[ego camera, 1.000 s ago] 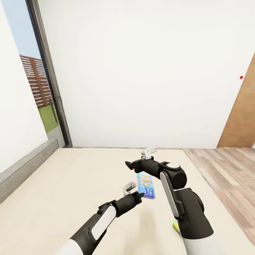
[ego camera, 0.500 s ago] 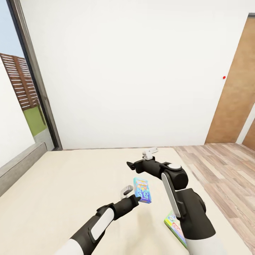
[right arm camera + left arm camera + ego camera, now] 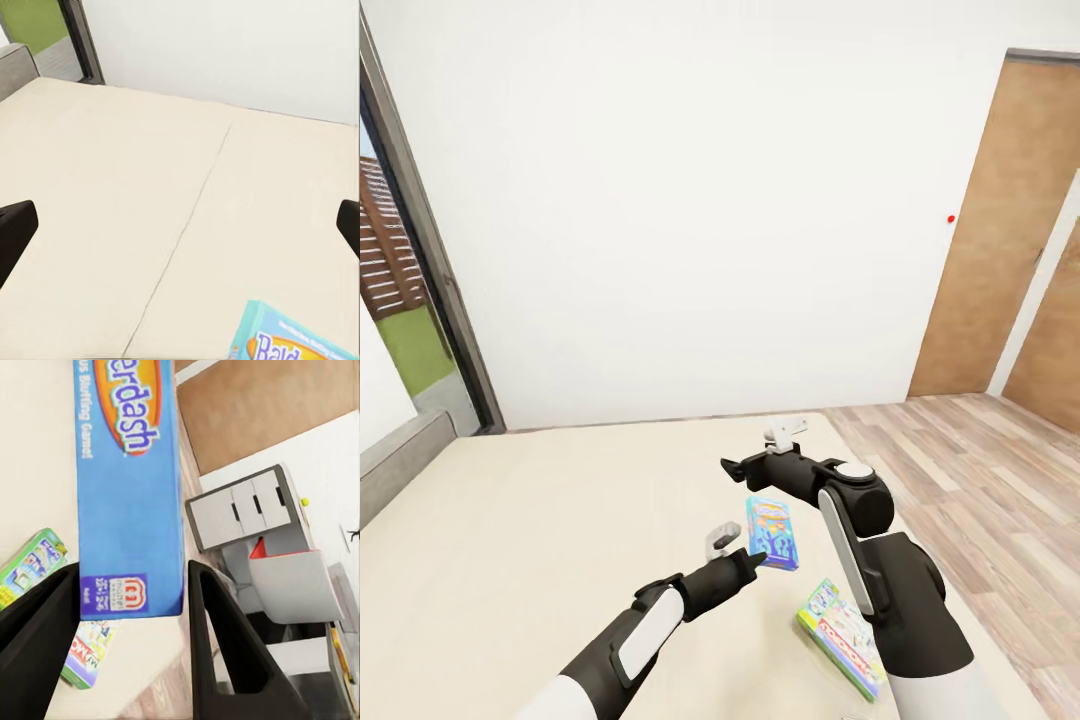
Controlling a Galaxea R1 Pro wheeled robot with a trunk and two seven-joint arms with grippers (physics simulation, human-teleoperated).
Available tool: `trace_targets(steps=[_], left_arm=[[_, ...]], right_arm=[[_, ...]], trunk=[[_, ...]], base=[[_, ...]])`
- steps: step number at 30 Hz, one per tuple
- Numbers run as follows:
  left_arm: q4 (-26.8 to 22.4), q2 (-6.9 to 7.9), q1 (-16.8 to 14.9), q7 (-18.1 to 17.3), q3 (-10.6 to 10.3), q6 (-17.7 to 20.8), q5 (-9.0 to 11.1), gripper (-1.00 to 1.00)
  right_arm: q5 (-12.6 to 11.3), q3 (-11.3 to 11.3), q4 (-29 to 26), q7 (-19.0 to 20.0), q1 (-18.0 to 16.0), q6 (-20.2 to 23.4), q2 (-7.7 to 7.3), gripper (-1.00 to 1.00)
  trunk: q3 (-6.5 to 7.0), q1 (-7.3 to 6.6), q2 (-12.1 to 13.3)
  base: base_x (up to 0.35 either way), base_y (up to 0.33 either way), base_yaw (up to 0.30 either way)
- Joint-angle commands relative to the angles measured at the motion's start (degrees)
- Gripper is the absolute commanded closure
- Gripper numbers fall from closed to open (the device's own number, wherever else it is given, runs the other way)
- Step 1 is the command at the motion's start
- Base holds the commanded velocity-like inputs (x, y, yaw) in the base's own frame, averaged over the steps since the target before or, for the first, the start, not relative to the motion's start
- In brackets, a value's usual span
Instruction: Put all the toys in the child's room - the three board games (two on the bed and one on the table), the two jigsaw puzzles on the table, and the tennis ball on the table - inside the toy box on the table in the child's room.
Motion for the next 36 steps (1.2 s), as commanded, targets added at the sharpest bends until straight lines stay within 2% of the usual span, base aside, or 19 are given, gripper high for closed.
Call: trace_targets(steps=[1,19,25,36], left_arm=[[-0.03,0.01,-0.04,-0.11,-0.02,0.37,0.56,1.0],[0.11,0.04,-0.04,-0.41,0.02,0.35,0.09,1.0],[0.04,0.09,-0.12,-0.5,0.44,0.64,0.76,1.0],[0.02,-0.01,-0.29,-0.58,0.48,1.21,0.9,1.0]], right_arm=[[0.16,-0.02,-0.04,0.2,-0.05,0.26,0.02,-1.0],[0.19,-0.06,-0.01,0.2,-0.25,0.26,-0.07,-1.0],[0.2,-0.1,-0.05,0.2,-0.39,0.34,-0.1,-1.0],[0.18,-0.11,-0.05,0.2,-0.42,0.35,-0.15,-1.0]], trunk=[[-0.06,0.0,-0.04],[-0.06,0.0,-0.04],[-0.06,0.0,-0.04],[1.91,-2.42,4.38]], base=[[0.0,-0.004,-0.284],[0.024,-0.001,-0.29],[0.072,0.0,-0.291],[0.005,0.0,-0.29]])
